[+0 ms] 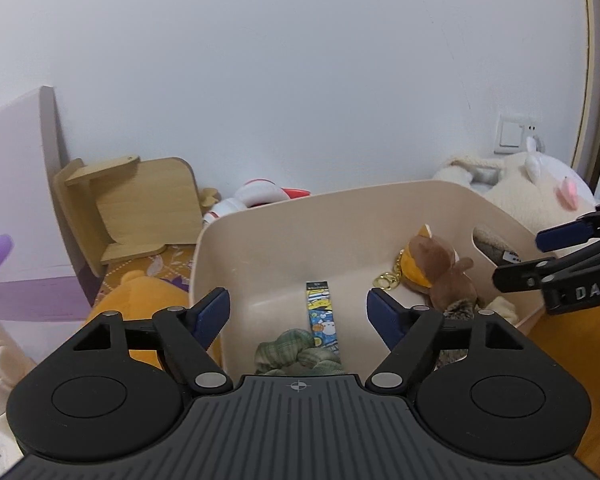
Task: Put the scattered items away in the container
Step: 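Open both tools to drop the scrunchies into the basket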
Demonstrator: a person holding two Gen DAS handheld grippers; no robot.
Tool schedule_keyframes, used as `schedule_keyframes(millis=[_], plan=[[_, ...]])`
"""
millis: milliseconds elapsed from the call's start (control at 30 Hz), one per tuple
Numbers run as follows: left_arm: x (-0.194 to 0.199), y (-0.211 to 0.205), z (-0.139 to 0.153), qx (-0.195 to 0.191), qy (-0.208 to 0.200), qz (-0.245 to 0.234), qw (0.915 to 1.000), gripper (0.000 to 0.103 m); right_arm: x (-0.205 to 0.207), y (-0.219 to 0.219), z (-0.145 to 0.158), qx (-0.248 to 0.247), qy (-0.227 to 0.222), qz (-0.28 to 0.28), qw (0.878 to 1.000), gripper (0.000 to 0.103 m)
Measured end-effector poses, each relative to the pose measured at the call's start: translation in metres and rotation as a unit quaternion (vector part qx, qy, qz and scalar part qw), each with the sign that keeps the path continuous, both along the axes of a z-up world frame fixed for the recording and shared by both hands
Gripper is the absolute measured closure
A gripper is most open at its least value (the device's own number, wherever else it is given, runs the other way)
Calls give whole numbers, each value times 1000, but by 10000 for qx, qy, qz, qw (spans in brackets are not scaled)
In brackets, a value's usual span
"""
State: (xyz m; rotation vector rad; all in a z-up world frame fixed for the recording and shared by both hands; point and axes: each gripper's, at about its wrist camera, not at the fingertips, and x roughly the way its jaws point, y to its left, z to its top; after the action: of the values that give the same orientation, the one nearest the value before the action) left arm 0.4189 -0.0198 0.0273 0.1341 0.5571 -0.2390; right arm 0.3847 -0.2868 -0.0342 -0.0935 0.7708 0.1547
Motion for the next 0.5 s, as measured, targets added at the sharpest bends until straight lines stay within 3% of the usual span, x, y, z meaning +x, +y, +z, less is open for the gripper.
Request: schedule_keyframes(millis=[333,500], plan=[[-69,31,4,-21,-344,-34,9994,19,-60,-9,7,281,-323,-45,9991,24],[-97,35,-16,252,-172,-135,9994,19,-97,-6,-4,220,-460,-170,9986,17]])
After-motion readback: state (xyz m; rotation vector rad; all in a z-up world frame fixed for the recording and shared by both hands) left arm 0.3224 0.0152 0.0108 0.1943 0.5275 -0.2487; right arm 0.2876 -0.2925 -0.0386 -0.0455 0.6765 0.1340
